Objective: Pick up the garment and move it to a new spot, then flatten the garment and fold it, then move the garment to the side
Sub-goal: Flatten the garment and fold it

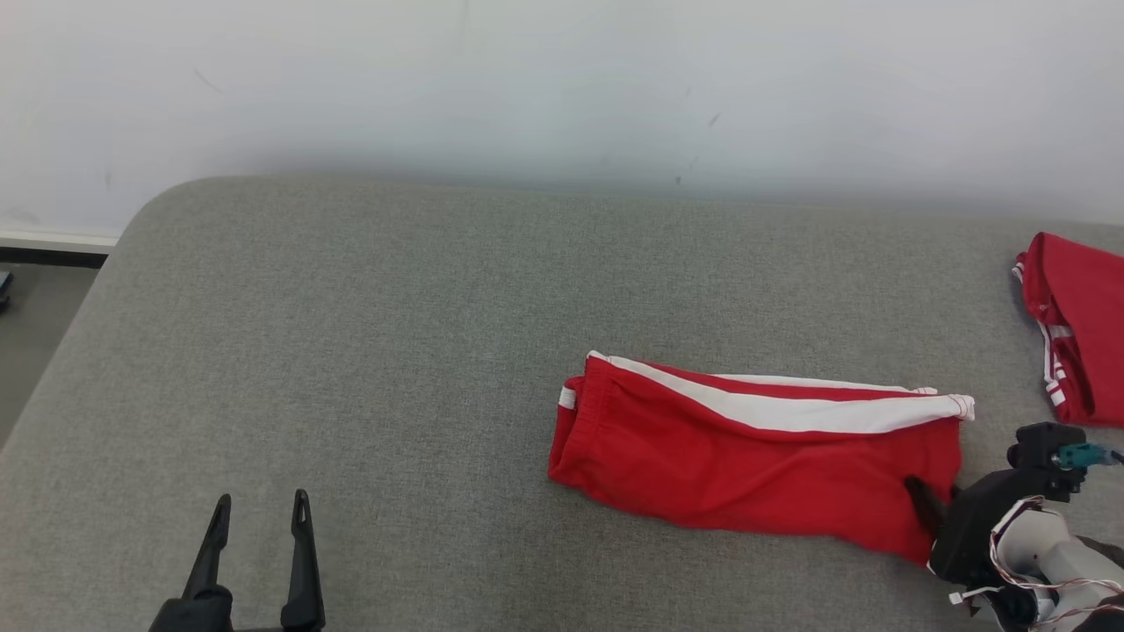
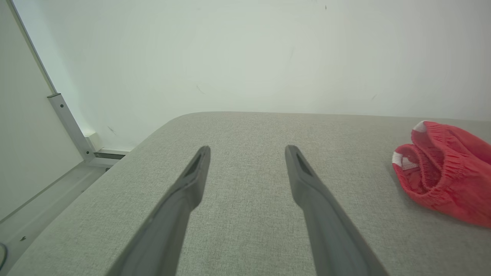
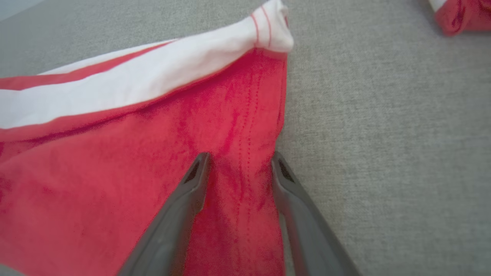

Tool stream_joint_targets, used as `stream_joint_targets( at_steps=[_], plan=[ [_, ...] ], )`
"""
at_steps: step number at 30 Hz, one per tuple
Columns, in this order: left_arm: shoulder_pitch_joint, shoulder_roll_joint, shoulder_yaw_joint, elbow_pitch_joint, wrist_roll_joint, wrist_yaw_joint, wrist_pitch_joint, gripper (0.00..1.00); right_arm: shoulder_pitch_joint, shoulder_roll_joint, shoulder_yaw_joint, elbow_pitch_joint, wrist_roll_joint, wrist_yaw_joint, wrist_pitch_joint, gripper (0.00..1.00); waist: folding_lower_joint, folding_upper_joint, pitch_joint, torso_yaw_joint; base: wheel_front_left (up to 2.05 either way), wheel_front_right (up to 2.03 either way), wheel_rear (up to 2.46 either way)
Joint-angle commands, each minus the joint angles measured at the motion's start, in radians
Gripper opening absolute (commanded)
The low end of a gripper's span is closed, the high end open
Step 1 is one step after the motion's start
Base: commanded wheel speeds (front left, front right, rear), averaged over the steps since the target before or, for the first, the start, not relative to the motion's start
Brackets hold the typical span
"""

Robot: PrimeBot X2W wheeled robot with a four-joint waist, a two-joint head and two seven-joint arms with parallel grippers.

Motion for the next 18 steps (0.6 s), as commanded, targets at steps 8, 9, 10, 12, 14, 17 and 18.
stream_joint_targets(
  at_steps=[8,9,10,12,14,17,18],
  plan=[
    [0.016,-0.007,0.007,0.02,-0.001,-0.011,-0.003,1.0,-0.007,0.009,0.023,0.045,0.004,0.001,-0.009,0.0,-0.0001,0.0,-0.029,-0.017,0.0,0.0,0.0],
    [0.017,-0.007,0.008,0.02,-0.001,-0.012,-0.003,1.0,-0.008,-0.003,0.017,0.057,0.01,0.001,-0.014,0.0,-0.0001,0.0,-0.034,-0.02,0.0,0.0,0.0],
    [0.021,-0.008,0.009,0.021,-0.001,-0.012,-0.003,1.0,-0.007,-0.013,0.015,0.066,0.011,0.001,-0.019,0.0,-0.0001,0.0,-0.039,-0.024,0.0,0.0,0.0],
    [0.026,-0.009,0.011,0.021,-0.003,-0.012,-0.003,1.0,-0.009,-0.036,0.015,0.077,0.011,0.001,-0.022,0.0,-0.0001,0.0,-0.045,-0.032,0.0,0.0,0.0],
    [0.03,-0.009,0.014,0.021,-0.004,-0.013,-0.003,1.0,-0.013,-0.048,0.016,0.077,0.016,0.001,-0.024,0.0,-0.0001,0.0,-0.049,-0.041,0.0,0.0,0.0],
    [0.034,-0.009,0.019,0.02,-0.006,-0.013,-0.003,1.0,-0.021,-0.06,0.019,0.069,0.02,0.001,-0.018,0.0,-0.0001,0.0,-0.051,-0.051,0.0,0.0,0.0],
    [0.039,-0.011,0.022,0.02,-0.007,-0.013,-0.003,1.0,-0.029,-0.065,0.019,0.054,0.027,0.001,-0.014,0.0,-0.0001,0.0,-0.056,-0.061,0.0,0.0,0.0]
  ],
)
